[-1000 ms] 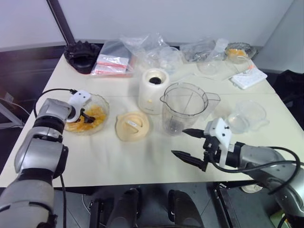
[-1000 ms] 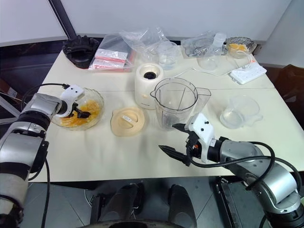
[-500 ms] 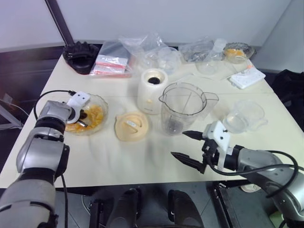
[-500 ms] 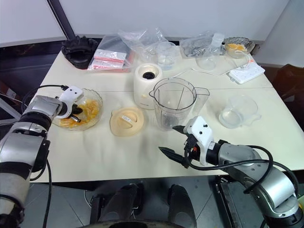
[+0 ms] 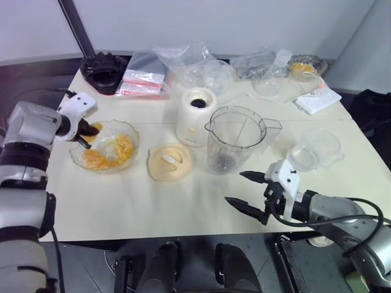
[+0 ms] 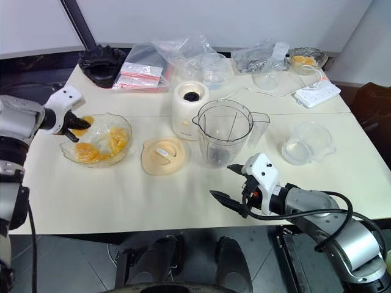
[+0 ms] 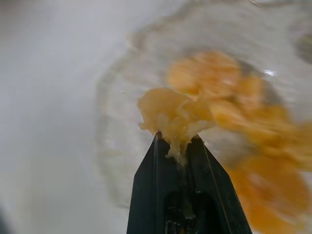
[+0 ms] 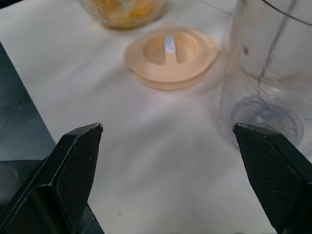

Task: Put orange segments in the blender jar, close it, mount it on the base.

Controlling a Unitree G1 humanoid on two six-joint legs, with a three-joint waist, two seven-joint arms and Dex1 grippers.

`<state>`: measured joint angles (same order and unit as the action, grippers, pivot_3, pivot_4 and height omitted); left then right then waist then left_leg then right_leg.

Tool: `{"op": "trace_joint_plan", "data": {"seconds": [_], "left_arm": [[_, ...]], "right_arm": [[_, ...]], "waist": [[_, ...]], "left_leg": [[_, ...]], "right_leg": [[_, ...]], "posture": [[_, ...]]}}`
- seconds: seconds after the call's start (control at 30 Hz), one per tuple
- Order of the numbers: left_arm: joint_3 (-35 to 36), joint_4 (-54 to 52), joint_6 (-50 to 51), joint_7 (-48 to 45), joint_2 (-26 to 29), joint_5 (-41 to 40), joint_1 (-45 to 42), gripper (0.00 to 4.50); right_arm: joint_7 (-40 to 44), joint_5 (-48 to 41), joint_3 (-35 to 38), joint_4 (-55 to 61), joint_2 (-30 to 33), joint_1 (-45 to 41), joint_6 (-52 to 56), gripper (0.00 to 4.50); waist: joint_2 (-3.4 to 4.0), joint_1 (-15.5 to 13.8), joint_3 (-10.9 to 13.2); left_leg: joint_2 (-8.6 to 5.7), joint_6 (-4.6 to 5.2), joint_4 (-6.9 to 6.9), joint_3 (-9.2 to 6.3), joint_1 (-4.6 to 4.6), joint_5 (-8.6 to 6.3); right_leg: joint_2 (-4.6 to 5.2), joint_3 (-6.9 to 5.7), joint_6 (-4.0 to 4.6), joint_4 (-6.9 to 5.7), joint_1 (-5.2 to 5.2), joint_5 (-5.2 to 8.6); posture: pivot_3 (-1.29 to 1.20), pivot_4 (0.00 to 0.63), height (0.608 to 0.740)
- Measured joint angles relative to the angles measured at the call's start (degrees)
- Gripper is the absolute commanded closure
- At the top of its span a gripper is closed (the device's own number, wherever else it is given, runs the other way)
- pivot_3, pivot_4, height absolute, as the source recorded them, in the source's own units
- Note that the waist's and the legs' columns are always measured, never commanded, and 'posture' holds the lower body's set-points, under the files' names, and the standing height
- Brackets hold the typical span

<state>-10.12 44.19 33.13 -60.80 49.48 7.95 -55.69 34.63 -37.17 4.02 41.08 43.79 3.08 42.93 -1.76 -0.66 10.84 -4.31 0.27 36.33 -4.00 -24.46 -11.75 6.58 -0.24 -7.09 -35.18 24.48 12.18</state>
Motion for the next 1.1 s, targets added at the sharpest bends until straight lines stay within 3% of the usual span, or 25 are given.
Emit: {"op": "trace_joint_plan", "data": {"seconds": [0.27, 0.43, 0.7, 0.87, 1.1], "left_arm": [[7.3, -11.5, 0.4, -8.2, 3.0, -10.3, 5.1, 4.47], [11.2, -15.3, 1.8, -12.3, 2.7, -17.2, -0.2, 4.47], [10.7, -9.5, -0.9, -17.4, -8.4, -22.3, -21.6, 4.47], [6.4, -7.0, -5.9, -19.7, -18.6, -22.1, -23.9, 4.47], [3.2, -2.1, -11.0, -11.5, -33.4, -19.6, -25.6, 4.47]], "right_arm": [[2.6, 0.3, 9.6, -4.8, 2.6, 1.8, -0.9, 0.00], [3.1, -0.5, 15.6, -4.9, 2.6, 3.7, -0.7, 0.00], [2.7, -2.9, 24.5, -5.1, 2.7, 3.9, 0.7, 0.00], [0.6, -2.9, 27.1, -3.8, 2.4, 3.8, 0.5, 0.00], [-3.4, -4.3, 28.0, 2.0, -0.3, 7.5, 1.3, 0.00]], "waist": [[-0.01, -0.3, 0.0], [0.00, -0.2, 0.0], [0.03, -0.1, 0.0], [0.04, -0.1, 0.0], [0.08, -0.1, 0.0]], "left_leg": [[-0.02, -0.01, 0.02, 0.01, -0.02, 0.00], [-0.01, 0.00, 0.05, 0.01, 0.00, 0.00], [-0.06, 0.07, 0.42, 0.07, -0.04, -0.04], [-0.05, 0.08, 0.50, 0.07, -0.06, -0.04], [-0.05, 0.20, 0.64, 0.11, -0.18, -0.11]], "right_leg": [[0.10, 0.00, 0.10, 0.04, -0.02, 0.05], [0.08, 0.00, 0.14, 0.01, -0.03, 0.07], [0.08, -0.03, 0.00, -0.03, -0.22, 0.00], [0.09, -0.02, 0.00, -0.07, -0.22, 0.00], [0.09, 0.01, -0.10, -0.06, -0.17, -0.04]], "posture": [[0.00, 0.150, 0.740], [0.00, 0.150, 0.740], [0.00, 0.150, 0.740], [0.00, 0.150, 0.740], [0.00, 0.150, 0.740]]}}
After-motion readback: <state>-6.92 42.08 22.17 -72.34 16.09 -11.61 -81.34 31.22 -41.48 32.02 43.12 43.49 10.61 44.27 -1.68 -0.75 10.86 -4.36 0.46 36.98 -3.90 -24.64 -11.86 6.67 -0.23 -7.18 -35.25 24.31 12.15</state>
